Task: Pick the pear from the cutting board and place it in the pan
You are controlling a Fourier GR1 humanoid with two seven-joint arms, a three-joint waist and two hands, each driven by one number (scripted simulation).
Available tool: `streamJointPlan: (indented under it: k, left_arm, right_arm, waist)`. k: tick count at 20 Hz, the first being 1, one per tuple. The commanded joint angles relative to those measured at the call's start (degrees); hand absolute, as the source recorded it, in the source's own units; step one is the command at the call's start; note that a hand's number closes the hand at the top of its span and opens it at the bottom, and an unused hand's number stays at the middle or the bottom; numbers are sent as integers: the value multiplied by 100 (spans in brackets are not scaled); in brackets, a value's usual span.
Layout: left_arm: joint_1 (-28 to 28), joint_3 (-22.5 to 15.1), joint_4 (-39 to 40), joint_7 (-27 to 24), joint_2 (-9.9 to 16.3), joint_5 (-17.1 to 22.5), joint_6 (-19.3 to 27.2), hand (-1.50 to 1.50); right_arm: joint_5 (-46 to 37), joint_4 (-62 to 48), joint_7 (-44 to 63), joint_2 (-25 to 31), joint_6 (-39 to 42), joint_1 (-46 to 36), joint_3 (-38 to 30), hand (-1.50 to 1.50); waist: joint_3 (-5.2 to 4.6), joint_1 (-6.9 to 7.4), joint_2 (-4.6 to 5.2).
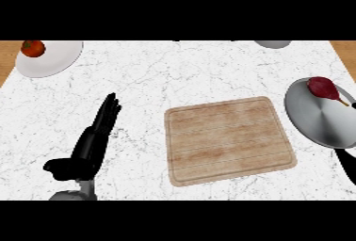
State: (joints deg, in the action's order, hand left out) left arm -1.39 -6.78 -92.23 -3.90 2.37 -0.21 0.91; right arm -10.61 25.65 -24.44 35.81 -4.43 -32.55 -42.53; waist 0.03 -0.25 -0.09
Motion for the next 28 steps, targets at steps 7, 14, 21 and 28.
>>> streamJointPlan:
  k: [7, 14, 21, 28]
  left_arm:
    - [-42, -120, 189, -106, -229, -199, 286, 0]
    - [-198, 201, 684, -398, -74, -48, -17, 0]
    - [-46, 89, 173, -103, -77, -48, -149, 0]
    - [185, 75, -50, -99, -46, -88, -139, 0]
  right_arm:
    - [802, 1727, -335, -589, 1469, 1675, 189, -150]
    - [1122, 3199, -144, -854, 1609, 2889, 286, -150]
    - [1186, 4082, 211, -1141, 1485, 3437, 529, -150]
    - [1100, 4932, 579, -1381, 1270, 4029, 533, -150]
  waist:
    - [-12, -54, -20]
    - [-5, -8, 4]
    - [-4, 13, 5]
    - [-5, 9, 3]
